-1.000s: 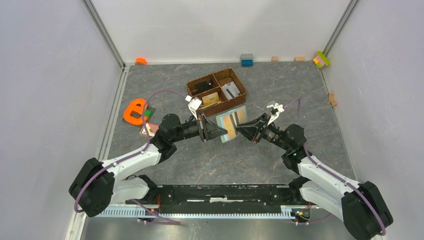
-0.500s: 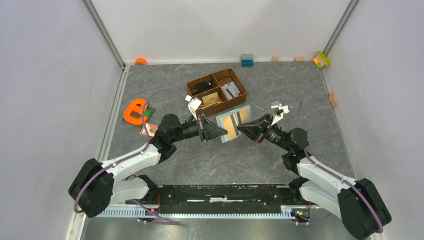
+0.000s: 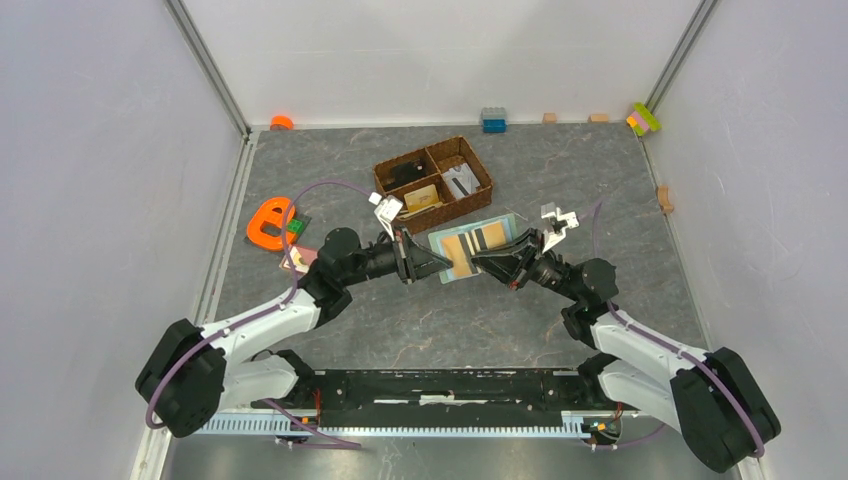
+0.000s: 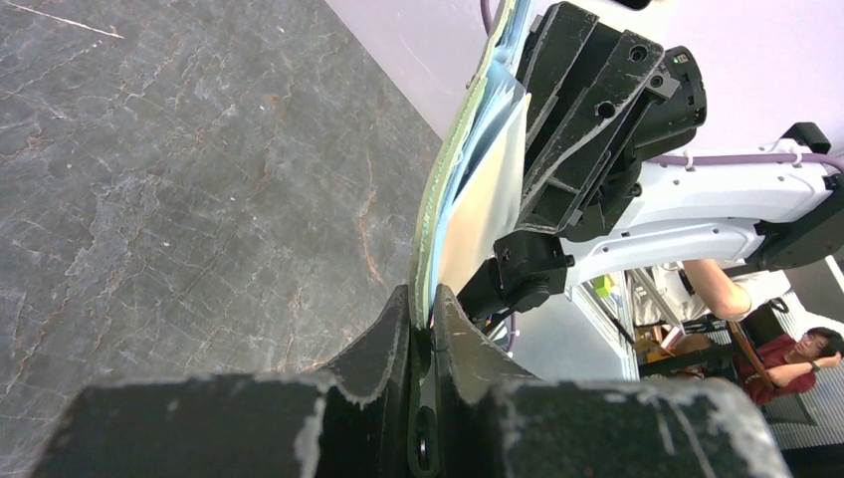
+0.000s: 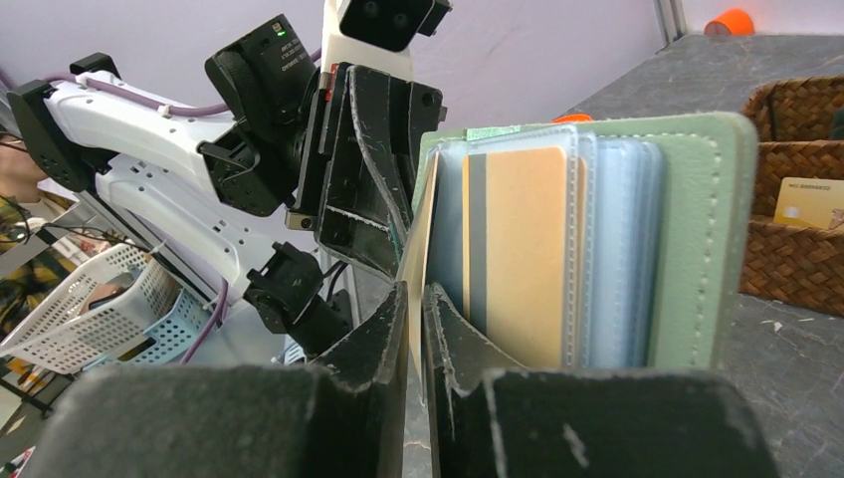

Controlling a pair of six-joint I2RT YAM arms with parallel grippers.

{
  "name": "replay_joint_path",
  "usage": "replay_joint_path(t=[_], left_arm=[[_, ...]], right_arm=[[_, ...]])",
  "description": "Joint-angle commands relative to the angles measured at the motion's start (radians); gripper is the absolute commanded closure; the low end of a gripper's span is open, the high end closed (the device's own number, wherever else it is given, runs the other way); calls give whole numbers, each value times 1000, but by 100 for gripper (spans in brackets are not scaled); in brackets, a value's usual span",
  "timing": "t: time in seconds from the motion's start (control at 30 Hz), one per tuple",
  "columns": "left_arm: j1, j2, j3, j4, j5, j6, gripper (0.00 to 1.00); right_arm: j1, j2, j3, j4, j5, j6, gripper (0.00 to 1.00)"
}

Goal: Take the credit cards out of the card holder
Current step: Remove the credit card from the card holder.

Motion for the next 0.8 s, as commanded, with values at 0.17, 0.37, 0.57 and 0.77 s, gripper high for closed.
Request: replay_joint_path(t=[0.17, 0.37, 0.57, 0.77], left_arm=[[-4, -41, -13, 95, -11, 26, 97], [-4, -68, -25, 71, -59, 37, 98], [-4, -106, -42, 49, -105, 48, 98], [-4, -133, -54, 39, -135, 54, 98]], right_arm=[[46, 19, 35, 72, -104, 19, 86], [42, -31, 29, -39, -28, -49, 100], [11, -103, 5, -121, 53, -86, 100], [-20, -137, -16, -139, 90, -78, 100]])
